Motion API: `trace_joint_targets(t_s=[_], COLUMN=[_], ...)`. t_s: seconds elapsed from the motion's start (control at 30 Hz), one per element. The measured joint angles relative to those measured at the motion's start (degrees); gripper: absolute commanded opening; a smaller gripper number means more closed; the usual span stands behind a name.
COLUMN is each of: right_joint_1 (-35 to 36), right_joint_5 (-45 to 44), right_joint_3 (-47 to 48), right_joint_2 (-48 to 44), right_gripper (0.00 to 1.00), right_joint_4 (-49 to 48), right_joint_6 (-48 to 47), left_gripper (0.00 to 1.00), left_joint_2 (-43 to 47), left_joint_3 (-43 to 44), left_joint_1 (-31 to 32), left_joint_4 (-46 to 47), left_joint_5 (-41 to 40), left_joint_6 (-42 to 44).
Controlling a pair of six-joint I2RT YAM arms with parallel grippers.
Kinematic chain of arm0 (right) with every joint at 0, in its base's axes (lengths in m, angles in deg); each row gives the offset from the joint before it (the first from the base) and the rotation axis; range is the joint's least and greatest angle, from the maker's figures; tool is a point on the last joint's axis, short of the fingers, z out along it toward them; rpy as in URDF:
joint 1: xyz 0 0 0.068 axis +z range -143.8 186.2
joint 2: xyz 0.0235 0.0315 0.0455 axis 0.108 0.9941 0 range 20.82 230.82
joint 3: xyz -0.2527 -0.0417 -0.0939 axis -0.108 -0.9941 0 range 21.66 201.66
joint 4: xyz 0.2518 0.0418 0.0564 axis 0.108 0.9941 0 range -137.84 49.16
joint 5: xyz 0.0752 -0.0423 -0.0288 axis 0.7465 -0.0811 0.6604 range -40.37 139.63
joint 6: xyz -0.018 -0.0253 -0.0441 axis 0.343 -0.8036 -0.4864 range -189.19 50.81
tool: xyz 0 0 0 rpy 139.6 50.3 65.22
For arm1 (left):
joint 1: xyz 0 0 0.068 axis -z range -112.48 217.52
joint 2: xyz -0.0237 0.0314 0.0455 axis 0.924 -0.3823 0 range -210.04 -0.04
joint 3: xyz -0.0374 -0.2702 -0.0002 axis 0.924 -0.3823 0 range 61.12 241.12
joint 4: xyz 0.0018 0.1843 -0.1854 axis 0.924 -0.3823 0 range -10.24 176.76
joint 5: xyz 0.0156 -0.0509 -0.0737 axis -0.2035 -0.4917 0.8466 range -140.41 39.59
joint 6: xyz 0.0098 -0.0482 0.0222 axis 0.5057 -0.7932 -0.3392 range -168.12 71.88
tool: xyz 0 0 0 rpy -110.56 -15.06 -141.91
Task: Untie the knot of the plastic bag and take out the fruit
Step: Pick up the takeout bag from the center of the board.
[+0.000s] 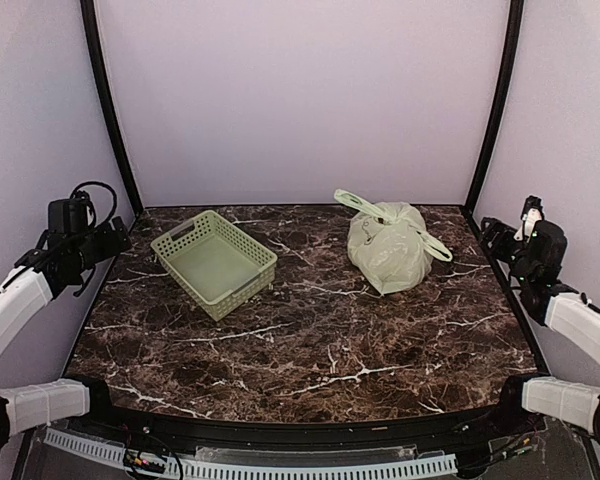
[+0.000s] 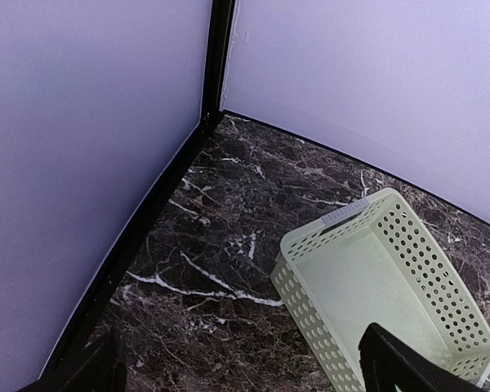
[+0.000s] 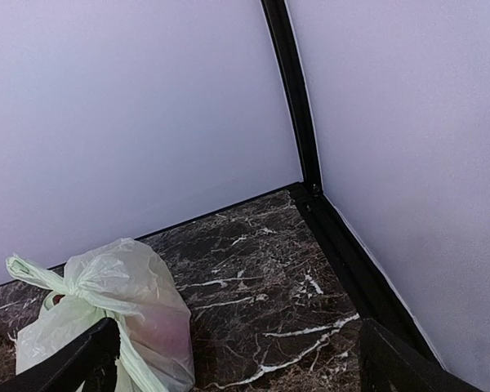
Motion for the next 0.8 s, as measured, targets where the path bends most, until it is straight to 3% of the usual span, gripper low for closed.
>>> trace_joint_targets(t_s=[0.27,0.5,0.8], right_joint_1=[0.0,0.07,8.79], right_joint_5=[0.04,7.13,16.9], right_joint_3=[0.94,8.02,33.29], right_joint_2=[-0.85,0.22,21.77], right_gripper=[0.99,0.99,0.99], right_joint_4=[2.93,9.79,24.41], right_joint_6=[0.66,-1.46,-6.23], left_gripper=[0.99,0.99,0.99], left_joint_2=[-4.83,-4.96,-7.78], left_joint_3=[10.69,14.32,12.52], left_joint_1=[0.0,0.0,0.0], left_joint_4=[-7.93,-9.22,-6.8], left_joint_5=[3.91,6.8,16.13], left_joint_6=[3.3,10.01,13.0])
